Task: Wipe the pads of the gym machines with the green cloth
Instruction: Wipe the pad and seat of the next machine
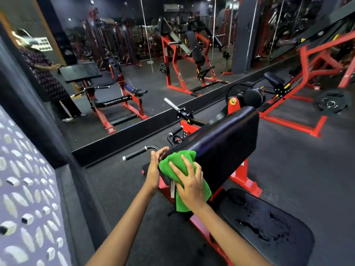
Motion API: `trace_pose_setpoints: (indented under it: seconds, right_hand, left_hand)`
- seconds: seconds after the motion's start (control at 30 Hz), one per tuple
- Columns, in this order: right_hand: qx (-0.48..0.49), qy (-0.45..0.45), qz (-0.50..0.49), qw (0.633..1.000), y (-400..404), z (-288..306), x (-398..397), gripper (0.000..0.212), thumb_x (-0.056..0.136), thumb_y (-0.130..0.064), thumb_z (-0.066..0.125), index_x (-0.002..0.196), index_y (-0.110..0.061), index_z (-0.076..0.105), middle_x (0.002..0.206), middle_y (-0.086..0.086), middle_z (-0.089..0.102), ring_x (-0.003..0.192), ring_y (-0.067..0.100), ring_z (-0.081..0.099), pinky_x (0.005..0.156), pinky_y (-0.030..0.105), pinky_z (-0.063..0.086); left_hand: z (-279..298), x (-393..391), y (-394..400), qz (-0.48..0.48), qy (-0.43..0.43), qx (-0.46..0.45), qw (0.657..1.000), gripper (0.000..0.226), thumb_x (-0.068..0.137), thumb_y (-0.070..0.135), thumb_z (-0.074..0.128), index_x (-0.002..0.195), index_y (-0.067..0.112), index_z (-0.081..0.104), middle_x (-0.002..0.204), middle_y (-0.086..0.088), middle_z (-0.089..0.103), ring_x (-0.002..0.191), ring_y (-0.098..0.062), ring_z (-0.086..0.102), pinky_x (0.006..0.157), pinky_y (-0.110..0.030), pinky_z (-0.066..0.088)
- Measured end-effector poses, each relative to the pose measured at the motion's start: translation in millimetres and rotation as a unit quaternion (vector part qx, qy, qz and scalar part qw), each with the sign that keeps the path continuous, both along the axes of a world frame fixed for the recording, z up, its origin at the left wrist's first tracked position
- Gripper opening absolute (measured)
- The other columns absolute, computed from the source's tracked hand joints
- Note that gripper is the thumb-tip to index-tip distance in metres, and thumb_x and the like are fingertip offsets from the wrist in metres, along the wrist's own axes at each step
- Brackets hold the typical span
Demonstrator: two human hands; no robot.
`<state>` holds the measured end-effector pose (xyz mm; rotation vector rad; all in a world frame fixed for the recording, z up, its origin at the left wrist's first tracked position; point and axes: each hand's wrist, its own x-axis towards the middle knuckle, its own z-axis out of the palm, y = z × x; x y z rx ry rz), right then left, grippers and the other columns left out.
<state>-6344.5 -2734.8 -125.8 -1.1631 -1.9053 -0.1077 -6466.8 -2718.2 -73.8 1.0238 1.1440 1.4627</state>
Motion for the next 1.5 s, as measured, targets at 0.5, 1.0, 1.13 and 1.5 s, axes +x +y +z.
trace_pose_setpoints:
  seconds: [0.5, 1.0, 1.13, 1.5]
  right_hand:
    - [0.232, -0.331, 0.014, 0.915, 24.2, 28.0, 12.4, 0.045, 0.079, -0.022, 0.046, 0.12, -0.03, 0.064, 0.136, 0.005, 0.042, 0.103, 0.034, 0.044, 0.081, 0.046, 0.038]
    - [0.206, -0.635, 0.107, 0.737, -2.6, -14.7, 19.5, 0.053, 0.079, -0.025, 0.038, 0.128, -0.023, 0.06, 0.132, -0.004, 0.056, 0.117, 0.032, 0.035, 0.091, 0.051, 0.029]
    - [0.175, -0.671, 0.09, 0.715, -2.6, 1.9, 13.0, 0.051, 0.072, -0.033, 0.053, 0.121, -0.028, 0.064, 0.129, -0.006, 0.058, 0.115, 0.027, 0.04, 0.09, 0.049, 0.031]
    - [0.154, -0.681, 0.104, 0.708, -13.7, 5.3, 0.1, 0.052, 0.096, -0.017, 0.031, 0.148, -0.014, 0.025, 0.152, 0.011, 0.027, 0.138, 0.036, 0.022, 0.108, 0.05, 0.024]
  left_hand:
    - [-98.7, 64.2, -68.6, 0.065, 0.087, -0.026, 0.994, 0.124, 0.055, 0.099, 0.027, 0.144, 0.019, -0.003, 0.151, 0.013, -0.005, 0.142, -0.002, -0.001, 0.116, -0.019, 0.004]
    - [-150.9, 85.1, -79.2, 0.122, 0.104, -0.088, 0.983, 0.097, 0.065, 0.031, 0.065, 0.145, 0.014, 0.014, 0.153, -0.007, 0.025, 0.14, -0.023, 0.029, 0.115, -0.041, 0.026]
    - [-159.0, 84.2, -81.0, 0.096, 0.109, -0.091, 0.985, 0.104, 0.063, 0.012, 0.063, 0.148, 0.012, 0.003, 0.154, -0.011, 0.022, 0.142, -0.025, 0.024, 0.117, -0.038, 0.023]
    - [-175.0, 76.2, -92.2, 0.075, 0.087, -0.118, 0.986, 0.093, 0.076, -0.02, 0.054, 0.148, 0.012, 0.002, 0.141, 0.005, 0.024, 0.123, -0.005, 0.027, 0.076, 0.002, 0.037]
